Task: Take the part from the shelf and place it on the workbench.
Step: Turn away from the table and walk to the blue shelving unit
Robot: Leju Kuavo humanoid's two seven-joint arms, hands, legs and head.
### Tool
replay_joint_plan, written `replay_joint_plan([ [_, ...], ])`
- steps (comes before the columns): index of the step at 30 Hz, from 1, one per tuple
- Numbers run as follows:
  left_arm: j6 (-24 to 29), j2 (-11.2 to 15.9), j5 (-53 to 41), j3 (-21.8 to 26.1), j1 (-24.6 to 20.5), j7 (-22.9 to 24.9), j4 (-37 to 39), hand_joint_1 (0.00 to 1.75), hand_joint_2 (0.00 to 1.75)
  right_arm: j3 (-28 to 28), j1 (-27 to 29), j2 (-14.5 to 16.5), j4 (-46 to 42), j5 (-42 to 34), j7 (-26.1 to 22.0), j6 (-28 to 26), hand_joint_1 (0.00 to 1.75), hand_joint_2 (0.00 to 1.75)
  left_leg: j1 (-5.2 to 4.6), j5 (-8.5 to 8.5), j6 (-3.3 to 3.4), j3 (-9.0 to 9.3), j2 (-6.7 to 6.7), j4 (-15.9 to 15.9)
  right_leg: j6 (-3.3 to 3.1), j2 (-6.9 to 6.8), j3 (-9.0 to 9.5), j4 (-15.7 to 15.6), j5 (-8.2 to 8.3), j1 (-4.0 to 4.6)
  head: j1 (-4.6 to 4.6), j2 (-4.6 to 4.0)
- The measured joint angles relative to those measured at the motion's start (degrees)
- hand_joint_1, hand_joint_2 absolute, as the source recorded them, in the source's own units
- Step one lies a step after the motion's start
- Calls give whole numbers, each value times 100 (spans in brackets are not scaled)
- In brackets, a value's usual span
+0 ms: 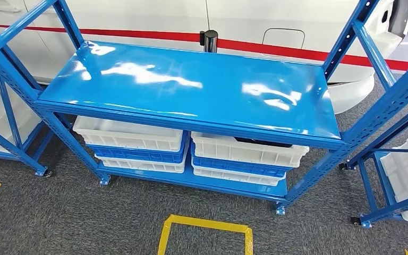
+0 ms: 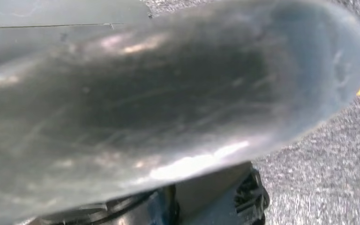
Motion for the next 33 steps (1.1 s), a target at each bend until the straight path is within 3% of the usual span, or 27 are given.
replay_joint_plan([
  [3, -2, 0, -6, 0, 2, 8, 0, 0, 0, 0, -4, -6, 0, 7, 0, 1, 0, 0, 15, 9, 111, 56, -6, -53, 59, -9, -81, 207, -117, -24, 11, 1],
  [7, -5, 1, -10, 0, -3, 9, 0, 0, 0, 0, -2, -8, 0, 15, 0, 1, 0, 0, 10, -26, 195, 90, -4, -69, 30, -12, -779, 1400, -538, -28, 26, 0],
  [9, -13, 1, -10, 0, -1, 9, 0, 0, 0, 0, 7, -9, 0, 16, 0, 1, 0, 0, 3, -62, 210, 122, -15, -68, 79, -12, -1051, 1699, -518, -28, 26, 0],
  [10, -16, 1, -10, 0, 1, 10, 0, 0, 0, 0, 10, -11, 0, 16, 0, 1, 0, 0, 2, -86, 209, 154, -24, -68, 126, -12, -1052, 1561, -379, -28, 27, 1],
  [12, -27, -6, -10, 0, 3, 11, 0, 0, 0, 0, 11, -17, 0, 15, 0, 1, 0, 0, -1, -146, 187, 233, -40, -69, 194, -23, -787, 788, 44, -22, 30, 2],
  [14, -36, -14, -14, 0, 0, 13, 0, 0, 0, 0, 3, -22, 0, 13, 0, 1, 0, 0, -28, -218, 136, 290, -53, -68, 147, -34, -520, 195, 315, 8, 26, 1],
  [16, -38, -16, -18, 0, -4, 14, 0, 0, 0, 0, -1, -21, 0, 7, 0, 1, 0, 0, -45, -267, 81, 321, -60, -81, 45, -34, -447, 100, 355, 43, 21, 1],
  [19, -37, -10, -19, 0, -6, 14, -3, 0, 0, 0, 3, -20, -1, 1, -3, -5, 0, 0, -27, -388, -5, 321, -39, 71, -75, -30, -351, 32, 345, -17, 7, 2],
  [21, -37, -9, -18, 0, -4, 18, -3, 0, 0, 0, 3, -16, 0, 1, -7, -13, 0, 0, -15, -666, -60, 48, -15, 663, -143, -35, -260, 0, 309, -38, -9, 1],
  [23, -36, -10, -18, 0, 0, 22, -2, 0, 0, 0, 1, -12, 0, 1, -8, -15, 0, 0, 4, -908, -100, -374, -7, 1365, -188, -38, -206, 2, 266, -34, -10, 1],
  [24, -36, -10, -18, 0, 5, 23, -1, 0, 0, 0, 4, -12, 0, 1, -8, -15, 0, 0, 16, -885, -115, -503, -5, 1507, -193, -32, -178, 3, 243, -34, -10, 1],
  [25, -36, -8, -18, 0, 10, 24, -1, 0, 0, 0, 9, -11, 0, 1, -8, -15, 0, 0, 31, -736, -124, -522, 1, 1423, -185, -23, -142, 5, 217, -39, -12, 1],
  [27, -34, -1, -16, 0, 15, 25, -1, 0, 0, 0, 20, -6, 0, 1, -8, -15, 0, 0, 68, -244, -136, -284, 16, 740, -137, 0, -70, 9, 154, -47, -13, 2],
  [28, -34, -1, -16, 1, 15, 25, 2, 0, 0, 0, 18, -5, 0, 1, -9, -15, 0, 0, 72, -74, -133, -132, 15, 384, -102, 7, -49, 18, 117, -34, -16, 1],
  [30, -33, -3, -16, 1, 7, 25, 6, 0, 0, 0, 6, -4, 0, 1, -9, -15, 0, 0, 58, 19, -80, 17, -2, 36, -35, 14, -47, 14, 63, -7, -11, 1],
  [33, -31, -4, -16, 2, 3, 25, 7, 0, 0, 0, -1, -4, 0, 1, -9, -15, 0, 0, 31, -1, 58, 31, -17, -3, 55, 13, -27, 10, 29, -25, -3, 0],
])
